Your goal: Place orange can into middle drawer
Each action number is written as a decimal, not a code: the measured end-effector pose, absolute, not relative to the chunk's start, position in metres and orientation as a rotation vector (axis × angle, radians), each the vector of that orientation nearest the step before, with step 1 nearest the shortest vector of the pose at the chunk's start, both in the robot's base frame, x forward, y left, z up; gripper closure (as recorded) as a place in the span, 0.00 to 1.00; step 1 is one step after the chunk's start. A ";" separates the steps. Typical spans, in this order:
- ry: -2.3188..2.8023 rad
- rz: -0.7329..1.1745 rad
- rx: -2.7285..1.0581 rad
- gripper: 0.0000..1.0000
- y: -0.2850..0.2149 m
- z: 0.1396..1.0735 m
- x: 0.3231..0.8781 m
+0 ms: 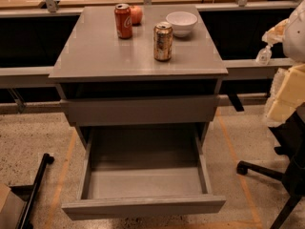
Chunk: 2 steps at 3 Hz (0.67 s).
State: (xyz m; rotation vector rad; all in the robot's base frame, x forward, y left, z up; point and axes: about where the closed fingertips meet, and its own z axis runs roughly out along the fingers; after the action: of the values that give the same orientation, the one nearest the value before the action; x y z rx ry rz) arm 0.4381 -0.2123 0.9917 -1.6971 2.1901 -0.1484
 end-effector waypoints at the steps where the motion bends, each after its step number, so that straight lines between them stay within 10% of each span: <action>1: 2.190 -0.149 -1.697 0.00 -0.212 0.992 0.438; 2: 2.150 -0.100 -1.659 0.00 -0.210 0.991 0.457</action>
Offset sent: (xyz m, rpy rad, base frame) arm 0.0501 0.0044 -0.0071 0.1563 -0.0464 0.0133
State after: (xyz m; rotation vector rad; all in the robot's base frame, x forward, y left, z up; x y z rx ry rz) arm 0.4573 -0.2099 0.9906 -1.6594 2.1500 -0.1002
